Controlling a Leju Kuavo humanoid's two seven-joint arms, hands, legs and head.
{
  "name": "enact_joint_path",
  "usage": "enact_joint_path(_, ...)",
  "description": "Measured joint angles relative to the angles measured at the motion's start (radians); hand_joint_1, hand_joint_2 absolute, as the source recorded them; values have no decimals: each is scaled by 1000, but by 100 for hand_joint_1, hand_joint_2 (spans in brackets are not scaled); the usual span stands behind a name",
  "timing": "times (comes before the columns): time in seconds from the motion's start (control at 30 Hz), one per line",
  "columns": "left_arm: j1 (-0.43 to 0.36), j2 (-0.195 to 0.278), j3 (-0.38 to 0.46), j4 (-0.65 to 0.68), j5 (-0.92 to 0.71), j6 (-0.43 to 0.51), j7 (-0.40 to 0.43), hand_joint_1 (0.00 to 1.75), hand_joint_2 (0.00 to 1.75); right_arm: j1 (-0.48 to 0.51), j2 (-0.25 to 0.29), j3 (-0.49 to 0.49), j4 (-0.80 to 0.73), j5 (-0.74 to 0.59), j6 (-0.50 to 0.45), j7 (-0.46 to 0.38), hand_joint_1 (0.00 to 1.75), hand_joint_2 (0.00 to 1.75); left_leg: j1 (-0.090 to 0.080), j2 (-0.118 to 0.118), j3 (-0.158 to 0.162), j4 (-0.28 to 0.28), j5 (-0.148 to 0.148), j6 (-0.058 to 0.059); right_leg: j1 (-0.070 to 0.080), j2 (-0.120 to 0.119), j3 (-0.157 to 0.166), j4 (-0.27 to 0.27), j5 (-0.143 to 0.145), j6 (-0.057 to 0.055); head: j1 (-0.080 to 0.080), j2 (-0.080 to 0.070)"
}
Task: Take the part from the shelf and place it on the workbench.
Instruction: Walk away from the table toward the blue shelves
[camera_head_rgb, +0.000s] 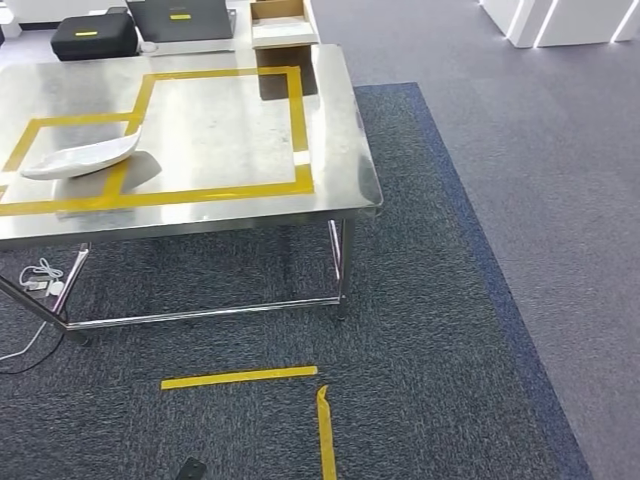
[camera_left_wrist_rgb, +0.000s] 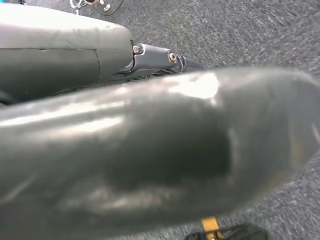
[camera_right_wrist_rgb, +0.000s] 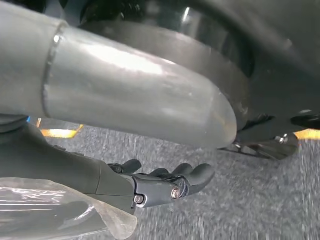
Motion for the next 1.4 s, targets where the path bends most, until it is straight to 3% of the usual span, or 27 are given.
enact_joint_path(0.03, 0, 1, 1, 0, 0, 0, 0, 0, 0, 0, 0, 0, 1, 1, 0, 0, 0, 0, 5, 0, 3, 8, -6, -13, -2, -5, 23, -56, 11, 3, 4, 0)
enact_joint_path(0.07, -1, 2, 1, 0, 0, -1, -1, 0, 0, -1, 0, 0, 2, 2, 1, -1, 0, 0, 7, 0, 5, 16, -13, -26, -2, -12, 39, -89, 12, -6, 9, 0)
enact_joint_path(0.17, -2, 1, 3, 0, 0, -1, -2, 0, 0, 2, 0, 0, 3, 4, 1, -2, 0, 0, 8, 1, 13, 34, -25, -52, 5, -15, 46, -86, -10, -61, 13, 0)
enact_joint_path(0.23, -5, 0, 4, 0, -1, 0, -3, 0, 0, 5, 0, 0, 2, 5, 1, -2, 0, 0, 13, -18, -9, 90, -18, -56, 7, -7, 62, -84, -16, -80, 7, 0)
enact_joint_path(0.3, -5, 0, 6, 0, -2, 0, -5, 0, 0, 1, -1, 0, 2, 5, 1, -3, 0, 0, 8, -44, -85, 213, -33, -49, 12, 2, 82, -85, -26, -93, 1, 0)
enact_joint_path(0.37, 0, 0, 7, 0, -3, 0, -5, 0, 0, -2, -1, 0, 2, 5, 1, -3, 0, 0, -7, -56, -170, 323, -97, -37, 20, 17, 101, -87, -41, -102, -2, 0)
enact_joint_path(0.43, 6, 0, 7, 0, -3, 0, -5, 0, 0, 0, -1, 0, 2, 5, 2, -3, 0, 0, -25, -60, -217, 341, -152, -17, 30, 34, 128, -88, -63, -107, -3, 0)
enact_joint_path(0.47, 7, 0, 7, 0, -3, 0, -5, 0, 0, 2, -1, 0, 2, 4, 2, -3, 0, 0, -35, -63, -224, 314, -149, -3, 36, 39, 142, -88, -75, -110, -4, 0)
enact_joint_path(0.5, 7, 1, 8, 0, -3, 0, -5, 0, 0, 3, 0, 0, 2, 4, 2, -3, 0, 0, -47, -67, -224, 268, -111, 16, 41, 43, 156, -90, -88, -112, -5, 0)
enact_joint_path(0.57, 11, 5, 9, 0, -5, 0, -6, 0, 0, 4, 1, 0, 3, 4, 3, -3, 0, 0, -74, -88, -221, 173, 9, 52, 50, 51, 178, -93, -114, -114, -4, 0)
enact_joint_path(0.6, 13, 7, 9, 1, -7, 0, -6, 0, 0, 3, 2, 0, 4, 3, 3, -2, 0, 0, -82, -99, -217, 144, 53, 62, 53, 56, 189, -97, -126, -113, -3, 0)
enact_joint_path(0.63, 15, 7, 10, 1, -10, 0, -6, 0, 0, 2, 3, 0, 5, 2, 4, -3, 0, 0, -86, -107, -211, 128, 71, 65, 56, 61, 203, -99, -132, -109, -1, 0)
enact_joint_path(0.7, 10, 5, 10, 2, -17, 3, -10, 0, 0, -1, 1, 0, 4, 2, 5, -2, 0, 0, -80, -107, -188, 116, 69, 62, 59, 61, 218, -91, -128, -101, -2, 0)
enact_joint_path(0.73, 6, 4, 10, 2, -20, 5, -14, 0, 0, -3, -1, 0, 4, 2, 6, -3, 0, 0, -77, -105, -177, 109, 67, 63, 60, 53, 208, -64, -121, -95, -1, 0)
enact_joint_path(0.8, 2, 3, 10, 2, -24, 7, -20, 0, 0, -7, -3, 0, 3, 0, 6, -3, 0, 0, -72, -100, -159, 100, 59, 68, 57, 30, 145, 31, -131, -81, 1, 0)
enact_joint_path(0.87, 1, 2, 11, 2, -26, 7, -23, 0, 0, -9, -3, 0, 3, -2, 6, -3, 0, 0, -71, -94, -145, 98, 43, 70, 52, 19, 64, 127, -190, -70, 2, 0)
enact_joint_path(0.9, 2, 2, 11, 2, -27, 6, -23, 0, 0, -9, -4, 0, 3, -2, 6, -3, 0, 0, -71, -92, -136, 98, 36, 70, 50, 17, 34, 149, -222, -67, 2, 0)
enact_joint_path(0.93, 2, 2, 11, 2, -28, 6, -23, 0, 0, -8, -4, 0, 3, -3, 6, -3, 0, 0, -70, -91, -127, 98, 29, 70, 49, 17, 15, 145, -236, -66, 2, 0)
enact_joint_path(0.97, 2, 2, 11, 2, -29, 6, -23, 0, 0, -7, -4, 0, 3, -3, 6, -3, 0, 0, -70, -91, -118, 98, 22, 70, 49, 17, 9, 115, -222, -67, 2, 0)
enact_joint_path(1.03, 1, 1, 11, 3, -32, 6, -22, 0, 0, -8, -5, 0, 3, -3, 6, -3, 0, 0, -71, -91, -100, 98, 10, 68, 51, 16, 20, 10, -116, -76, 1, 0)
enact_joint_path(1.1, -1, 0, 11, 4, -34, 6, -21, 0, 0, -8, -6, 0, 3, -4, 7, -3, 0, 0, -71, -91, -93, 97, 2, 61, 56, 15, 31, -62, -35, -90, 3, 0)
enact_joint_path(1.17, 0, -1, 11, 4, -35, 6, -20, 0, 0, -8, -7, 0, 3, -4, 7, -3, 0, 0, -73, -92, -90, 102, 3, 51, 59, 15, 34, -76, -15, -104, 5, 0)
enact_joint_path(1.23, 1, 1, 11, 4, -35, 6, -19, 0, 0, -8, -6, 0, 3, -4, 7, -3, 0, 0, -74, -91, -89, 112, -8, 41, 52, 13, 44, -87, 6, -114, 5, 0)
enact_joint_path(1.3, -1, 2, 11, 4, -35, 6, -19, 0, 0, -10, -6, 0, 3, -4, 7, -3, 0, 0, -70, -88, -107, 168, -63, 29, 44, 10, 48, -95, 17, -121, 1, 0)
enact_joint_path(1.37, -2, 2, 11, 4, -35, 6, -19, 0, 0, -11, -7, 0, 3, -5, 8, -4, 0, 0, -58, -87, -143, 281, -139, 15, 43, 8, 40, -95, 23, -124, -2, 0)
enact_joint_path(1.4, -2, 2, 11, 4, -35, 6, -19, 0, 0, -10, -7, 0, 3, -5, 8, -4, 0, 0, -52, -86, -154, 324, -162, 9, 42, 7, 35, -94, 26, -123, -2, 0)
